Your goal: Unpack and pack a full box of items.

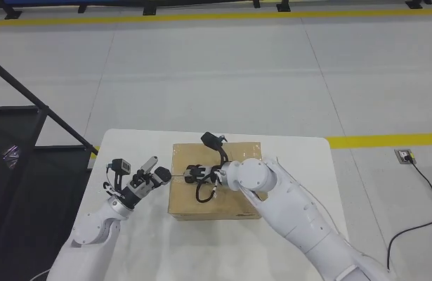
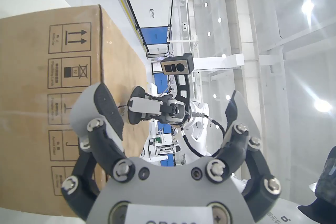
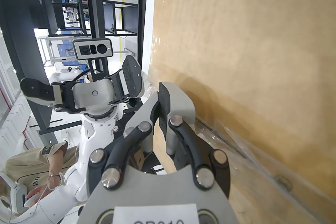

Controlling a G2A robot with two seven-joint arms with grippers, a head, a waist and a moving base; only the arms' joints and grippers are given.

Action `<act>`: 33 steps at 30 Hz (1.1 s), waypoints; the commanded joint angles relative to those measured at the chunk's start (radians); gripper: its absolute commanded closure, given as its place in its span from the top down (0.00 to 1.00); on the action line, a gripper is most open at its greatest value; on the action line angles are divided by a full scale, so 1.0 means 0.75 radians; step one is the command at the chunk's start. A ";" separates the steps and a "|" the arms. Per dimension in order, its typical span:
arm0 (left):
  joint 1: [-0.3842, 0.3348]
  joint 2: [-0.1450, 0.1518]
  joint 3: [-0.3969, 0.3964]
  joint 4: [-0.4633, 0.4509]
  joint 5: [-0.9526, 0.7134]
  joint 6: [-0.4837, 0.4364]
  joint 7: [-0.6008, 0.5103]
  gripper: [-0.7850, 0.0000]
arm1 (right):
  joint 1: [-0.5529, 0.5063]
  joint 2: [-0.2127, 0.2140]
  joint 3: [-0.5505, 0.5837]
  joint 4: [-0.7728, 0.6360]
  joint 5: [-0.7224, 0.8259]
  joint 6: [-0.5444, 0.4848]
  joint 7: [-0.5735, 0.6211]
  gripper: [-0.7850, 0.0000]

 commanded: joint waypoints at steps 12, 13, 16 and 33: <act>-0.075 -0.017 0.065 0.135 -0.006 0.015 0.008 1.00 | -0.093 0.052 0.110 -0.110 -0.091 0.051 0.070 0.00; -0.078 -0.019 0.069 0.141 -0.006 0.014 0.008 1.00 | -0.095 0.053 0.116 -0.109 -0.092 0.051 0.071 0.00; -0.085 -0.022 0.077 0.153 -0.005 0.012 0.010 1.00 | -0.101 0.059 0.134 -0.102 -0.108 0.064 0.069 0.00; -0.093 -0.027 0.084 0.156 0.003 0.022 0.008 1.00 | -0.230 0.139 0.358 -0.236 -0.196 0.165 0.081 0.00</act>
